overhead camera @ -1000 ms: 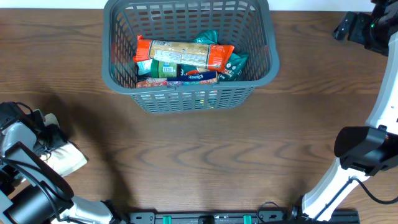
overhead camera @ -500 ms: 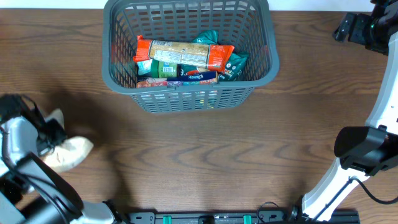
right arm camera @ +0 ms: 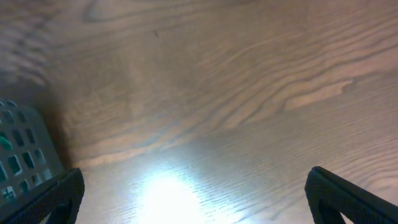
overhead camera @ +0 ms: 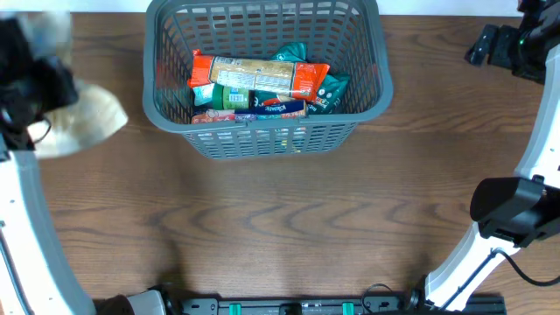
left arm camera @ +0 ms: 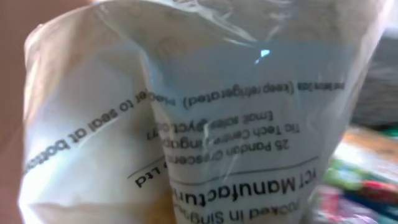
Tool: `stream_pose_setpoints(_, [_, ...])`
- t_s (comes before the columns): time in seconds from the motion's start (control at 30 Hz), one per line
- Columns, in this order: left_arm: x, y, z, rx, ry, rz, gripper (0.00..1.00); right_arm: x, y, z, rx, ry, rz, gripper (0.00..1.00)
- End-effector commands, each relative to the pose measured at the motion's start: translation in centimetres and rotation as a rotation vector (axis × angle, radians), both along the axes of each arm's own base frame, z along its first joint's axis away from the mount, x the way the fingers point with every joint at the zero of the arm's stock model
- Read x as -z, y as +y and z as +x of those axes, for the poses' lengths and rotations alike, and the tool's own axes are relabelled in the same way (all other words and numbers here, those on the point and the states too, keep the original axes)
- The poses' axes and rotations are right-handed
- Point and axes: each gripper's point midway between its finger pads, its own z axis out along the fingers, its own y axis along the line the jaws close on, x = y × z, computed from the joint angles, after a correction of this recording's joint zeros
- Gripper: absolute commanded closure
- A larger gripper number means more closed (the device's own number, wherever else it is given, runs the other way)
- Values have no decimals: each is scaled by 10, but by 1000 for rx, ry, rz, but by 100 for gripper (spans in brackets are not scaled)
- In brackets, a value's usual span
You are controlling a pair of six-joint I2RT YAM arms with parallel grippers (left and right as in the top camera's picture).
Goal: Pack container
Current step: 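Carry the pouch into the basket and release it with the left gripper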
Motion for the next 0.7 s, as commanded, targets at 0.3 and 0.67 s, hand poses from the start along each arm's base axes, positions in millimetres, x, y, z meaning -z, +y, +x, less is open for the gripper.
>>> stream_pose_setpoints(0.3, [-33,-191,56,903,-224,523,94,48,-2,-15,24,138,44,1])
stream_pose_setpoints(0.67, [90,-250,140,1198,-87,674,94,50,-2,-17,23,150,48,1])
